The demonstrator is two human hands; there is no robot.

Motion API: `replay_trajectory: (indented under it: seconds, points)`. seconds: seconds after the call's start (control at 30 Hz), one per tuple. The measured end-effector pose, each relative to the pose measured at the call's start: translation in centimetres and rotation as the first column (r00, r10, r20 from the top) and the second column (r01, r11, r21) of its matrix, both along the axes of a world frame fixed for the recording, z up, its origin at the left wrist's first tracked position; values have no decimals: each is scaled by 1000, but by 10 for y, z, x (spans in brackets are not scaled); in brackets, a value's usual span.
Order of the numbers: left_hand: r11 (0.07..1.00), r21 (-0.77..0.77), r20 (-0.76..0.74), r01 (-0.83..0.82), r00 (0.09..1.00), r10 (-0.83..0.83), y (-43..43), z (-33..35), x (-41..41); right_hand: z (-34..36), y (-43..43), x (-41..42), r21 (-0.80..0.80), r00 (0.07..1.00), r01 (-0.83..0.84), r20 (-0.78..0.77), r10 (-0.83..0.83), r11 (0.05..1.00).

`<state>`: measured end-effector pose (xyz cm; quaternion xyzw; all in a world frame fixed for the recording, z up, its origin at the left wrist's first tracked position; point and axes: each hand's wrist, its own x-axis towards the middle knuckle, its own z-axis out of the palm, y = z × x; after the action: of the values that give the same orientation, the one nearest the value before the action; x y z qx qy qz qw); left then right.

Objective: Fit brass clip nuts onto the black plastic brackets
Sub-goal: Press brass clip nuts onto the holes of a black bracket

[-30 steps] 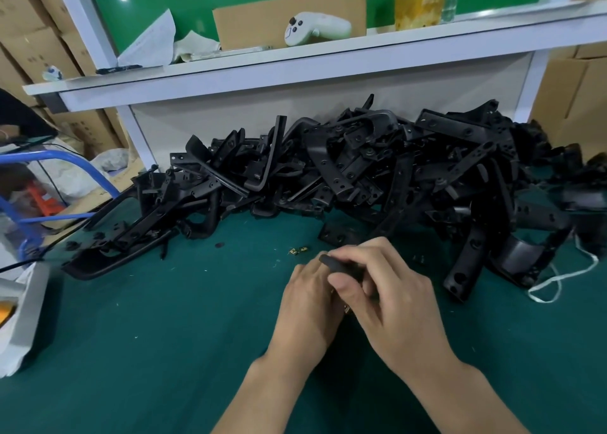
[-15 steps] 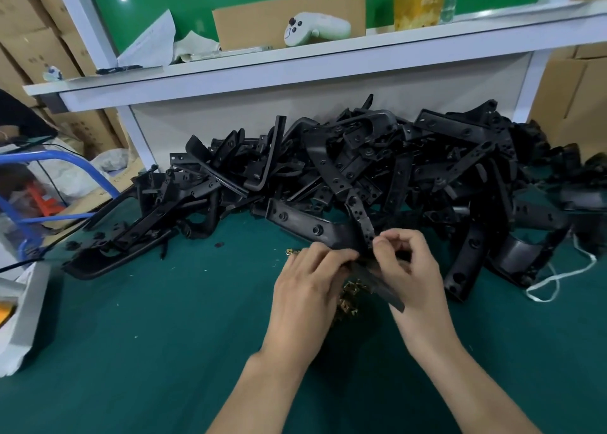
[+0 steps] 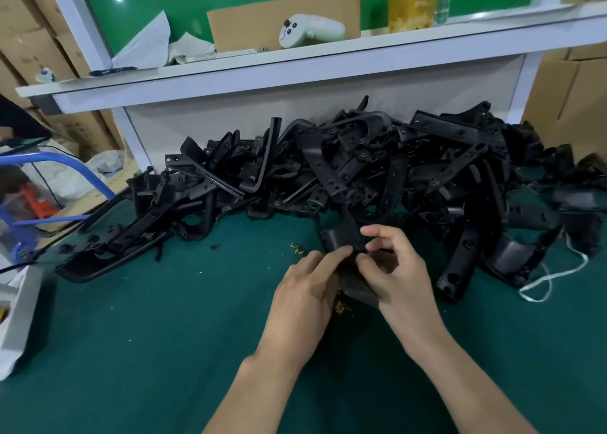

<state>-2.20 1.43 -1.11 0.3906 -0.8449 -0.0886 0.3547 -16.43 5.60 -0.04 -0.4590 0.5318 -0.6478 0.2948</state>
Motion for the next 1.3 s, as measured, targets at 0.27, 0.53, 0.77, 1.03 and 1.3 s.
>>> replay_trajectory:
  seconds: [0.27,0.53,0.77,1.03,1.3]
  points:
    - [996,41,-61,-75,995,77,-3,-3,2,-10,-5,3,69,995,-90,-32,92,994]
    - [981,64,-208,-185,959,194,-8,1,6,-21,-12,8,297,905,71,-420,64,952]
    - [938,343,-733,-51,610,301,-10,22,16,-9,-9,-13,182,760,392,-617,-206,902]
    - [626,416,-894,660,170,415,-19,22,21,0,5,-5,92,796,421,-514,-320,902]
    - [377,538,-837,753,428,340,1,17,-2,9,4,7,-112,743,291,-600,-298,950]
